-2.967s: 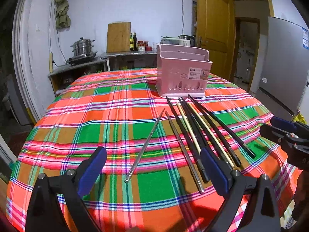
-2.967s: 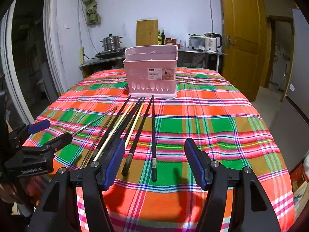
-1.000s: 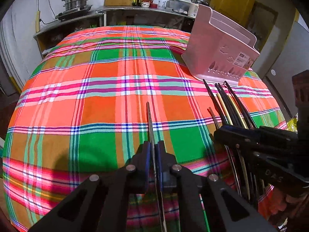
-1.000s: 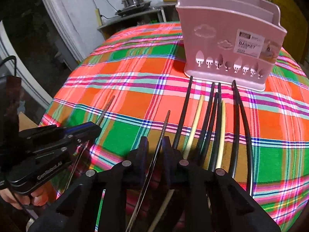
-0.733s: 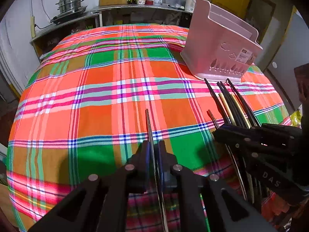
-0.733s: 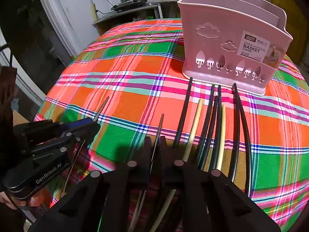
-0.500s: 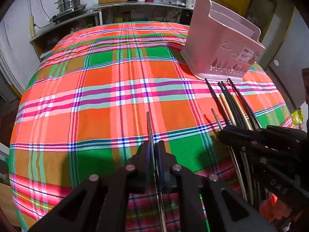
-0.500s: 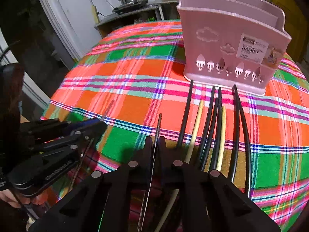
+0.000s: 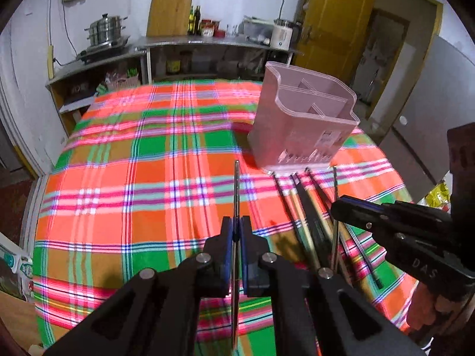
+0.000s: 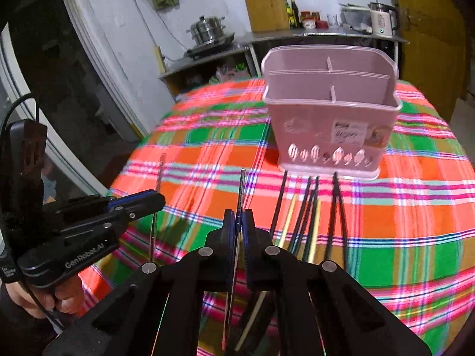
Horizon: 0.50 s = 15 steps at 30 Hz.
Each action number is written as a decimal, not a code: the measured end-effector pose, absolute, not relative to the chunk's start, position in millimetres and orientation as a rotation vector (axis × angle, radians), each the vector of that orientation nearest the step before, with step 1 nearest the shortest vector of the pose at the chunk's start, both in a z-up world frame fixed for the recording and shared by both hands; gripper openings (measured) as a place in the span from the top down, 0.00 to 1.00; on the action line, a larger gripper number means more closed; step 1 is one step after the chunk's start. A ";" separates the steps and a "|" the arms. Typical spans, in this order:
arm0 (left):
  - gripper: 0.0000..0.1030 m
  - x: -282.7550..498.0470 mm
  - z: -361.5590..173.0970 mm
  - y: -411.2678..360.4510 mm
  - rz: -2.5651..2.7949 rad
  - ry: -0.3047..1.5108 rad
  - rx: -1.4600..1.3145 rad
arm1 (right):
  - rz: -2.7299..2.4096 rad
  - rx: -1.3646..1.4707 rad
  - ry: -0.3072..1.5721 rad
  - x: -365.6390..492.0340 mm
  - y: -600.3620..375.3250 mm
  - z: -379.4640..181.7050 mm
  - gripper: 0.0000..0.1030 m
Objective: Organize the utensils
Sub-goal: 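Lift both held rods and carry them over the pink basket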
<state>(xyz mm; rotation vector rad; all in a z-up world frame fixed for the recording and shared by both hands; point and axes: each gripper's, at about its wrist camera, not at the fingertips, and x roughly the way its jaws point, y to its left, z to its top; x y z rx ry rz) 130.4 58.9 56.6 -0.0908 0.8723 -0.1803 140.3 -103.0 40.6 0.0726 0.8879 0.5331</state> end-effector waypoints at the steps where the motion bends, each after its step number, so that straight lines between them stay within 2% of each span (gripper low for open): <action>1: 0.95 128.5 61.6 57.4 -0.183 0.862 -0.090 | 0.533 0.081 0.874 138.5 -107.3 46.3 0.95; 15: 0.95 132.5 107.3 31.0 -0.260 0.795 -0.126 | 0.498 0.120 0.748 131.7 -148.7 91.5 0.96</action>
